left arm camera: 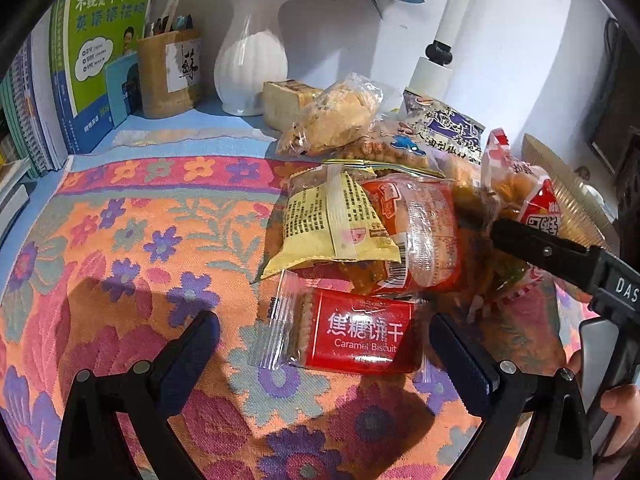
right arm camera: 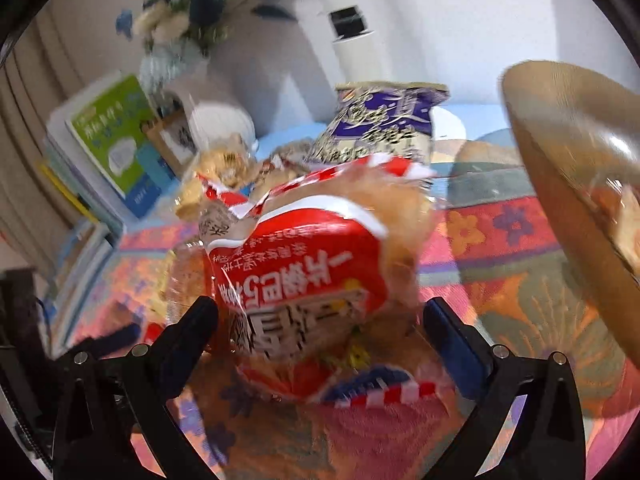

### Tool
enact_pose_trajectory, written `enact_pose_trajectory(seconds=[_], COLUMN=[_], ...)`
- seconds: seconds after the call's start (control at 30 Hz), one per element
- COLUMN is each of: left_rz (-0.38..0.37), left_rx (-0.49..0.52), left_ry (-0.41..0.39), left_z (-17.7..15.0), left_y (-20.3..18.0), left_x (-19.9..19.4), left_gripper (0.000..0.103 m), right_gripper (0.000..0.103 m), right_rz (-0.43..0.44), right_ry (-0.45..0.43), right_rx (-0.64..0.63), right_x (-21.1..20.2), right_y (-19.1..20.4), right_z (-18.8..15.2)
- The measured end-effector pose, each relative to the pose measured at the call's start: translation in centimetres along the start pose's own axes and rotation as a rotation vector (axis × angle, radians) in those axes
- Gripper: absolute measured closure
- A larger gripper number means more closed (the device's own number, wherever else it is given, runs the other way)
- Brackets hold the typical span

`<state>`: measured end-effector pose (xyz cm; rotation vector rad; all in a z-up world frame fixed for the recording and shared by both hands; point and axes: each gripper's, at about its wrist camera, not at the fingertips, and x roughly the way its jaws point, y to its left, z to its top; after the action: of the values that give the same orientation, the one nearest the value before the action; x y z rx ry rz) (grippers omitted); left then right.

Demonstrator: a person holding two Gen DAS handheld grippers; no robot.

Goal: Organize snacks
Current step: 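Grasp the red-white striped bread bag with the right gripper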

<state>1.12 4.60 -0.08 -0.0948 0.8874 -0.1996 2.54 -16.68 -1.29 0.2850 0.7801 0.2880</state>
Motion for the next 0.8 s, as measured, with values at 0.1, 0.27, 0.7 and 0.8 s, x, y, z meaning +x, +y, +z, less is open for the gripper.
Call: enact_pose_trajectory(seconds=[0.1,0.27,0.7,0.8], left_rz=[0.052,0.113,0.068,0.054], left_rx=[0.061,0.149,0.126,0.104], left_ry=[0.024,0.051,-0.007,-0.013], left_z=[-0.1,-0.2,-0.3,-0.1], left_y=[-1.2,-2.9,-2.3,-1.9], left_x=[0.5,1.2,0.0,-0.2], left_gripper=[0.0,0.0,0.039,0.039], right_gripper=[0.0,0.0,0.032,0.032], right_rz=[0.008,-0.009,0.006,0.032], right_ry=[0.005,-0.028,-0.099,-0.119], right_rx=[0.026,-0.011,-0.013,0.01], right_x=[-0.5,-1.1,-2.4,-2.8], right_y=[-0.4,0.4,0.2,-0.3], right_z=[-0.5,-0.8,-0.8,-0.7])
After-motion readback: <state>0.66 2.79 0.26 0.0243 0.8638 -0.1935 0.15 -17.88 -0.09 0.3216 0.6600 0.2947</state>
